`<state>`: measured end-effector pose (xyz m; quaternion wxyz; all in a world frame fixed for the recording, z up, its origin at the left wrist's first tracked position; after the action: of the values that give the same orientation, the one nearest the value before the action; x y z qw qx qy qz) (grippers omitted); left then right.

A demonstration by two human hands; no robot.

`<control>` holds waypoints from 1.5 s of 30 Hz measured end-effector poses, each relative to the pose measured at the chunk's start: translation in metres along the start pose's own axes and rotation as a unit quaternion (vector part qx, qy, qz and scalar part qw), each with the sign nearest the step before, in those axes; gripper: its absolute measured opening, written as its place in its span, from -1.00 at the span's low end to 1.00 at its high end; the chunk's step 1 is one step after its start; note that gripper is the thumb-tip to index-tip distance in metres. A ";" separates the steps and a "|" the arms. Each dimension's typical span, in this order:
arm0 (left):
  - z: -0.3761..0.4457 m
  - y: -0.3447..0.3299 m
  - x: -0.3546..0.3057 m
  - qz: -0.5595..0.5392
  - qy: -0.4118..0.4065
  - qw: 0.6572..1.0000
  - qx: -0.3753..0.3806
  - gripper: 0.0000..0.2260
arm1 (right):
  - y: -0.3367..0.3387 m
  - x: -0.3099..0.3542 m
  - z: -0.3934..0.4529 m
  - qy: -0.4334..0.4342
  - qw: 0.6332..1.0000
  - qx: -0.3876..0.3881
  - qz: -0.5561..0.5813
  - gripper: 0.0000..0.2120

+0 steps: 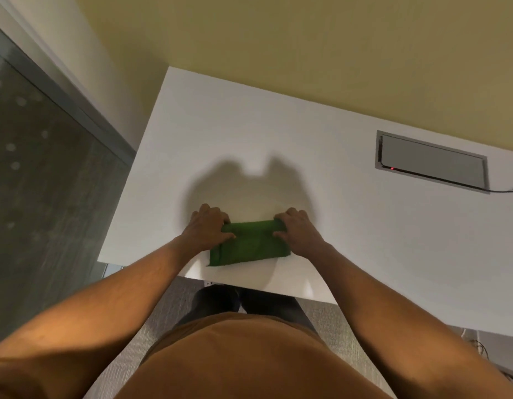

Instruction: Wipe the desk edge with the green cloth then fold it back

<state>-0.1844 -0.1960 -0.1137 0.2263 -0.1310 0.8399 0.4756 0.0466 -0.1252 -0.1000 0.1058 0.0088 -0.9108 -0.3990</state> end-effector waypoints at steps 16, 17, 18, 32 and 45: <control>0.057 0.014 -0.069 -0.667 0.117 0.723 -0.136 -0.70 | 0.034 -0.112 -0.007 -0.122 0.730 0.146 0.657 -0.69; 0.069 0.014 -0.080 -0.695 0.124 0.694 -0.140 -0.69 | 0.041 -0.123 -0.001 -0.125 0.712 0.142 0.676 -0.70; 0.082 0.014 -0.090 -0.709 0.128 0.679 -0.141 -0.70 | 0.051 -0.135 0.007 -0.128 0.704 0.133 0.686 -0.73; 0.315 0.117 -0.152 -0.466 0.140 0.827 -0.280 -0.29 | 0.238 -0.221 0.190 -0.134 0.798 -0.062 0.584 -0.48; 0.364 0.111 -0.187 0.146 -0.068 0.983 -0.088 -0.53 | 0.240 -0.208 0.236 -0.012 0.985 -0.172 -0.001 -0.53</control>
<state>0.0218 0.1740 -0.0990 0.1984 0.0059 0.7874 0.5836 0.2188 0.2305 -0.1192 0.0947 -0.0133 -0.8297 -0.5500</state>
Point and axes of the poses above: each hand's wrist, its own z-axis towards the middle knuckle, its own y-axis out of the back of the hand, x = y × z, the point moved 6 cm from there along z, towards the middle knuckle, and after that the axes turned 15 degrees about -y, right-handed, at the moved point
